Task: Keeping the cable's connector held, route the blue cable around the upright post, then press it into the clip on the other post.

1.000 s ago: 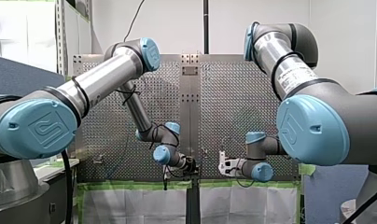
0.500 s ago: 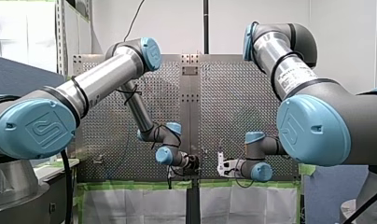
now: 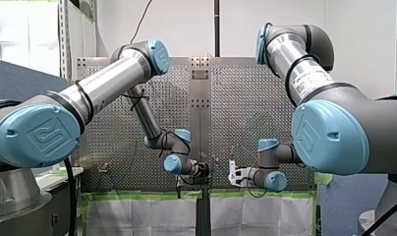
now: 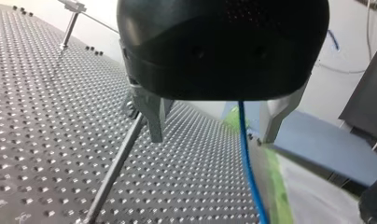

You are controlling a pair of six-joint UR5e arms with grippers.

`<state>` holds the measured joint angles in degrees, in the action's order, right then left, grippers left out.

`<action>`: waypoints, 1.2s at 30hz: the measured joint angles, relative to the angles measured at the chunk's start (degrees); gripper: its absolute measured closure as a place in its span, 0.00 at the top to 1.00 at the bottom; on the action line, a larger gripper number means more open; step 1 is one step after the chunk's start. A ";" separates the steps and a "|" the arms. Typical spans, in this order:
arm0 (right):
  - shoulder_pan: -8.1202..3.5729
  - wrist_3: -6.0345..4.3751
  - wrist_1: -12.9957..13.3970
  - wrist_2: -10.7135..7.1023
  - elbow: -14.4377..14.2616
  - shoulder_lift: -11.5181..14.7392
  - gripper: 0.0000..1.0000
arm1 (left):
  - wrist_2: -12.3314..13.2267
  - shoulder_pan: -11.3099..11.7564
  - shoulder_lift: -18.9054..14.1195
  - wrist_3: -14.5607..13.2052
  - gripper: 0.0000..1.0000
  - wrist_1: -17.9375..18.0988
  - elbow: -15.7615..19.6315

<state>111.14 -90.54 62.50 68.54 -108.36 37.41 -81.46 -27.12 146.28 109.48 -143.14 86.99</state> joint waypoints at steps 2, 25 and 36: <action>0.00 -0.01 0.00 -0.05 0.00 0.00 0.00 | -0.67 0.07 0.00 -0.03 0.71 0.36 0.00; 0.43 -0.80 0.51 -0.51 -0.02 -0.01 0.00 | -1.15 0.04 0.00 0.21 0.01 0.20 0.00; 0.12 -1.46 0.53 -0.16 -0.01 0.00 0.00 | -5.09 -0.17 -0.02 -4.26 0.01 -4.32 0.00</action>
<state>111.26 -91.99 63.03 68.38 -108.37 37.41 -86.55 -27.29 146.27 105.22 -147.46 86.99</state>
